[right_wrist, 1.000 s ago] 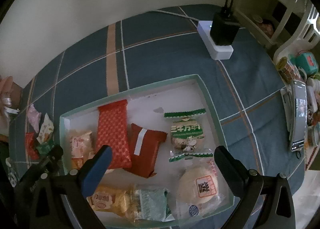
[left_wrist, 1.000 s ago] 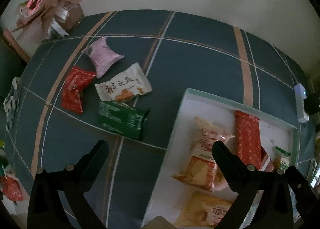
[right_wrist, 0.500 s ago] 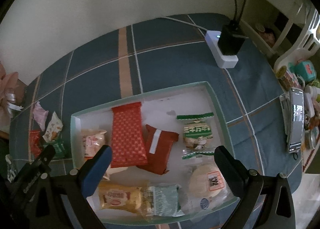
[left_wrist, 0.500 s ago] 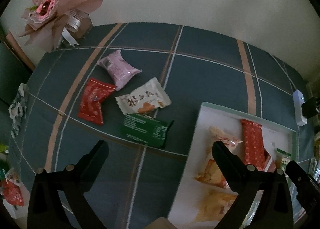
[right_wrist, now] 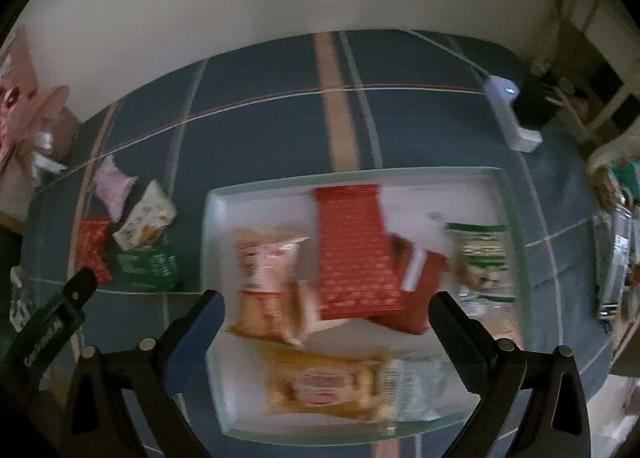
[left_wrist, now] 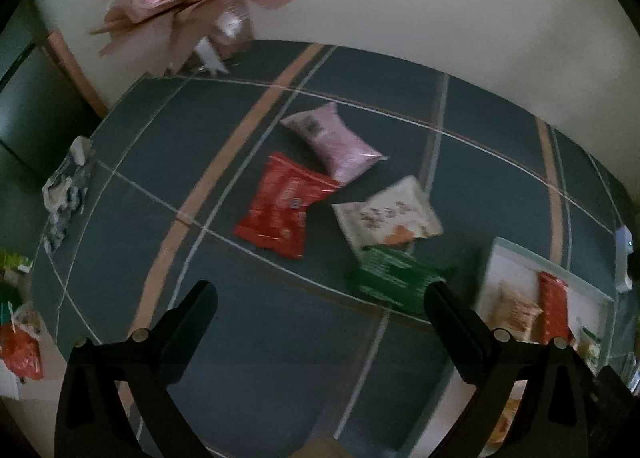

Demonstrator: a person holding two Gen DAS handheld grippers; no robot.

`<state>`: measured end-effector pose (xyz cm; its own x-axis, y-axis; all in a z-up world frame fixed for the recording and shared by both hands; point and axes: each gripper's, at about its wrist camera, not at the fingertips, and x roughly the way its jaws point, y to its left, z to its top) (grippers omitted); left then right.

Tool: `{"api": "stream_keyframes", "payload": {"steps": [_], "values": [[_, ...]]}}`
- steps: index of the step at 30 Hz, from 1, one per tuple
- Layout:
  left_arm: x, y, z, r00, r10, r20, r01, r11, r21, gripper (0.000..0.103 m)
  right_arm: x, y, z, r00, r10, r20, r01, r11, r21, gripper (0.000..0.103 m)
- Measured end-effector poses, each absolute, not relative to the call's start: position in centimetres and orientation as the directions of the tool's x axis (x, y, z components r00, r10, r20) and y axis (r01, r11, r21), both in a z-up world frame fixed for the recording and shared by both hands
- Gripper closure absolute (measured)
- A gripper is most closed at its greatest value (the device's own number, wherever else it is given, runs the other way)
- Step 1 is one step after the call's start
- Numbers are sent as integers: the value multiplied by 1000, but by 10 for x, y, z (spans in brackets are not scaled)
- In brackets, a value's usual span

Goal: Organize snacks
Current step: 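Withdraw both grippers from the tray toward the remaining snacks on the cloth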

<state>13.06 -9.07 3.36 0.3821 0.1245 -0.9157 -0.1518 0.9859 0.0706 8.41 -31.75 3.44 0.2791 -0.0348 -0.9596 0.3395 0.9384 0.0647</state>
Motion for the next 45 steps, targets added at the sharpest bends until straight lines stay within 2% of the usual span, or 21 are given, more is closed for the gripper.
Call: {"api": "stream_keyframes", "payload": {"steps": [18, 35, 45], "values": [[140, 0, 32, 373, 149, -916, -341, 940, 14, 0, 102, -262, 33, 341, 70, -938, 237, 959, 158, 0], [154, 5, 16, 344, 146, -928, -295, 954, 41, 0, 118, -211, 7, 357, 176, -917, 178, 951, 252, 0], [170, 8, 7, 367, 85, -926, -245, 970, -8, 0, 130, -181, 2, 408, 181, -895, 143, 955, 258, 0]]}}
